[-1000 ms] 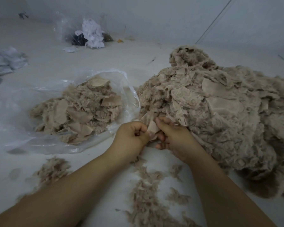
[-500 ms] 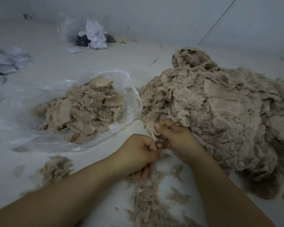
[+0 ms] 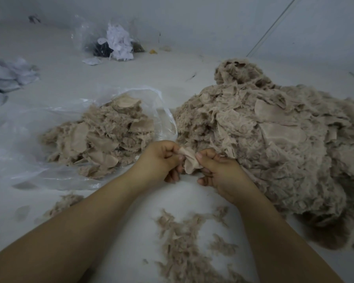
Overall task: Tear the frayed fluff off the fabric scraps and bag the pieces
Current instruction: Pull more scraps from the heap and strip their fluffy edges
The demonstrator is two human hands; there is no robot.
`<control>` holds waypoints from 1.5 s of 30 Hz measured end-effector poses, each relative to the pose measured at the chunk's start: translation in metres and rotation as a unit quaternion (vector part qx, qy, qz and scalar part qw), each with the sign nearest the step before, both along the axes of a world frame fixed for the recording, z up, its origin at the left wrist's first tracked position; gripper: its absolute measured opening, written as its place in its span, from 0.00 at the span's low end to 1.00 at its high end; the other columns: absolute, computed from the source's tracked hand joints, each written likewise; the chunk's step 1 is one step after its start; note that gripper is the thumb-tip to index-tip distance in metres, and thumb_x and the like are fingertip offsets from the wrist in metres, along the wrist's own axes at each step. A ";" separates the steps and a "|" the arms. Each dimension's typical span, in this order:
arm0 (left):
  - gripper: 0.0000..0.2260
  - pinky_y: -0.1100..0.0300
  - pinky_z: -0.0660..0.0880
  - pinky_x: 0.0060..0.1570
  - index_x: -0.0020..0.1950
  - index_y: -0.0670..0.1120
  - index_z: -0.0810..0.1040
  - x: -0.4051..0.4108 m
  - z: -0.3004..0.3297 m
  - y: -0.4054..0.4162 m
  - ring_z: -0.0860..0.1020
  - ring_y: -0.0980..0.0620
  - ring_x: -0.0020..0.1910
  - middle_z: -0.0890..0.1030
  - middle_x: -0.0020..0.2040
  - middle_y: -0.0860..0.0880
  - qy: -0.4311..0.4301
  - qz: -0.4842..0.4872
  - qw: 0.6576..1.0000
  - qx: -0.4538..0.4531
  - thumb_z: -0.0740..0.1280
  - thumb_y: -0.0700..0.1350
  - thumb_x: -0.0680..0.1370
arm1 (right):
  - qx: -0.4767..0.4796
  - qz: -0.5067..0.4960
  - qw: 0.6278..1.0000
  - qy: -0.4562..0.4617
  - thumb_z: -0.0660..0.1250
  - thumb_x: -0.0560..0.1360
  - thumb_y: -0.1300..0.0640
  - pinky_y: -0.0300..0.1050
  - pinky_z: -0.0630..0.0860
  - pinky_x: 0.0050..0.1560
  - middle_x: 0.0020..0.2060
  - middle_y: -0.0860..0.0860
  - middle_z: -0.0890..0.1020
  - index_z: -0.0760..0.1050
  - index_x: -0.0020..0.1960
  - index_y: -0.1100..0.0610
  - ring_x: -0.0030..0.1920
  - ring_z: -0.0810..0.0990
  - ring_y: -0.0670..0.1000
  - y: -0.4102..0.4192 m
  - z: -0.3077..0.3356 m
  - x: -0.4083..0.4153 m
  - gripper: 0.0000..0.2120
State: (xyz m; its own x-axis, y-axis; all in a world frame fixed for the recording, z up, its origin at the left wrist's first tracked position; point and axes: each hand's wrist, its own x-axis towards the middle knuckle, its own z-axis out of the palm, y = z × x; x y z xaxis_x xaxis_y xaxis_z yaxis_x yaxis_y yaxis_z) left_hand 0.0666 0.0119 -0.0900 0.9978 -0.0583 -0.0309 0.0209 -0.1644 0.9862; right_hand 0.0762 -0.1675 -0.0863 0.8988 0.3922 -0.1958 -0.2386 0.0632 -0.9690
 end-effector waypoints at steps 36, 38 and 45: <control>0.12 0.54 0.78 0.31 0.37 0.43 0.84 0.026 -0.006 -0.016 0.79 0.46 0.28 0.83 0.29 0.45 0.047 0.215 0.973 -0.073 0.67 0.34 0.78 | 0.001 -0.025 1.000 0.010 0.62 0.81 0.56 0.38 0.77 0.30 0.27 0.49 0.67 0.85 0.36 0.47 0.25 0.67 0.41 0.004 0.000 -0.001 0.18; 0.12 0.54 0.78 0.31 0.37 0.44 0.85 0.027 -0.006 -0.017 0.79 0.46 0.28 0.83 0.29 0.45 0.046 0.211 0.974 -0.075 0.68 0.34 0.78 | -0.003 -0.015 1.000 0.006 0.62 0.81 0.55 0.38 0.77 0.31 0.26 0.47 0.69 0.85 0.37 0.45 0.25 0.69 0.41 0.003 0.000 0.000 0.19; 0.19 0.58 0.80 0.32 0.54 0.42 0.84 0.023 -0.004 -0.011 0.80 0.53 0.29 0.83 0.37 0.47 0.032 0.181 0.982 -0.039 0.60 0.25 0.75 | -0.011 0.010 1.000 -0.021 0.59 0.83 0.57 0.35 0.77 0.31 0.23 0.40 0.76 0.83 0.42 0.50 0.26 0.76 0.37 0.000 -0.001 -0.001 0.16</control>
State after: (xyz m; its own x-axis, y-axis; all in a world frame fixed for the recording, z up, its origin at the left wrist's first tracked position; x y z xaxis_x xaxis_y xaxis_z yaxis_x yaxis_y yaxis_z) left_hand 0.0900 0.0004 -0.0937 0.9496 0.2959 -0.1037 0.1267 -0.0596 0.9901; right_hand 0.0747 -0.1671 -0.0875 0.8983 0.4066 -0.1666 -0.1988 0.0380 -0.9793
